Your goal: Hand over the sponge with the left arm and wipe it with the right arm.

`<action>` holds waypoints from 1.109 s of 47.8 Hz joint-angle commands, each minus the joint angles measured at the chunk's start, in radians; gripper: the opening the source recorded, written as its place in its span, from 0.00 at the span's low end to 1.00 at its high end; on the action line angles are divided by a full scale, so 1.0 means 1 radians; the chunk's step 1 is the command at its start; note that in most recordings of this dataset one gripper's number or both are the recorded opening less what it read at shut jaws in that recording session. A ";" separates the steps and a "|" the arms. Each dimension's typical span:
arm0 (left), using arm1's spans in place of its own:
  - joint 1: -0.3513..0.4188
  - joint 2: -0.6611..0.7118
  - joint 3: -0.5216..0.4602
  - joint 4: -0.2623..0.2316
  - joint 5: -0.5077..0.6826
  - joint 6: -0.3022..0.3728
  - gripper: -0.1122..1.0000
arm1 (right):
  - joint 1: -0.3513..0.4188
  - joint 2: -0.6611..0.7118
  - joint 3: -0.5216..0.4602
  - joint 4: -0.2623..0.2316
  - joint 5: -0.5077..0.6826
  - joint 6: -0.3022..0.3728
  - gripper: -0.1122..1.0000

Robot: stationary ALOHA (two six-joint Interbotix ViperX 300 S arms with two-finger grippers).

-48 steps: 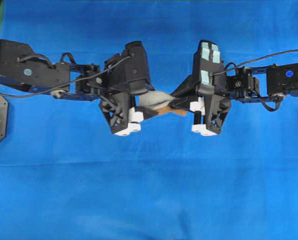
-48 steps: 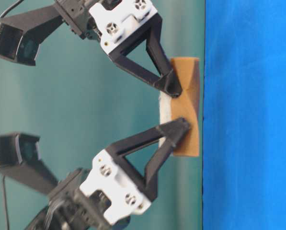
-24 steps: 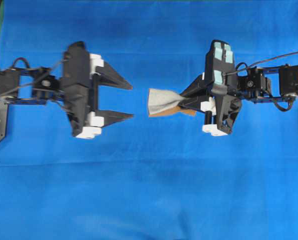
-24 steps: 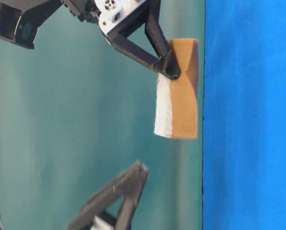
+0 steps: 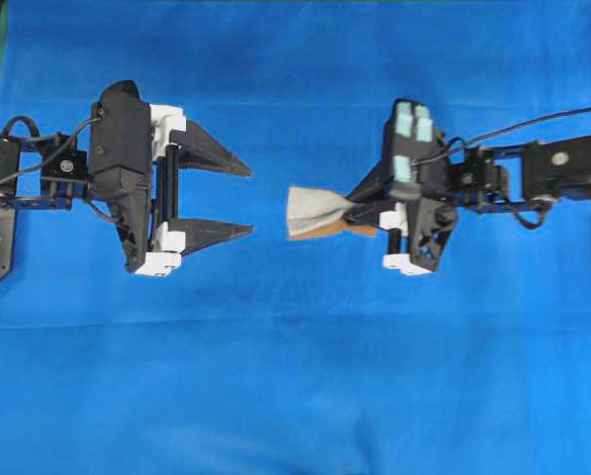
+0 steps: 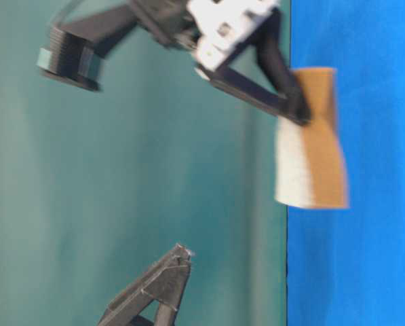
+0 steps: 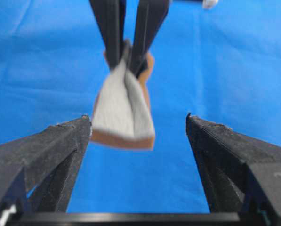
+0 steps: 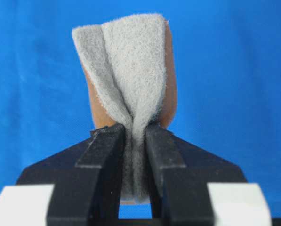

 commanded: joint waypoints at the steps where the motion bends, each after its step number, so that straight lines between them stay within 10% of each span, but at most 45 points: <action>1: -0.003 -0.009 -0.011 0.000 -0.011 0.002 0.80 | 0.006 0.043 -0.012 0.000 -0.048 0.002 0.28; 22: -0.003 -0.008 -0.011 0.002 -0.011 0.002 0.79 | 0.011 0.179 -0.020 0.002 -0.080 0.008 0.28; 53: -0.003 -0.006 -0.011 0.002 -0.011 0.002 0.79 | -0.232 0.178 -0.021 -0.038 -0.081 -0.021 0.28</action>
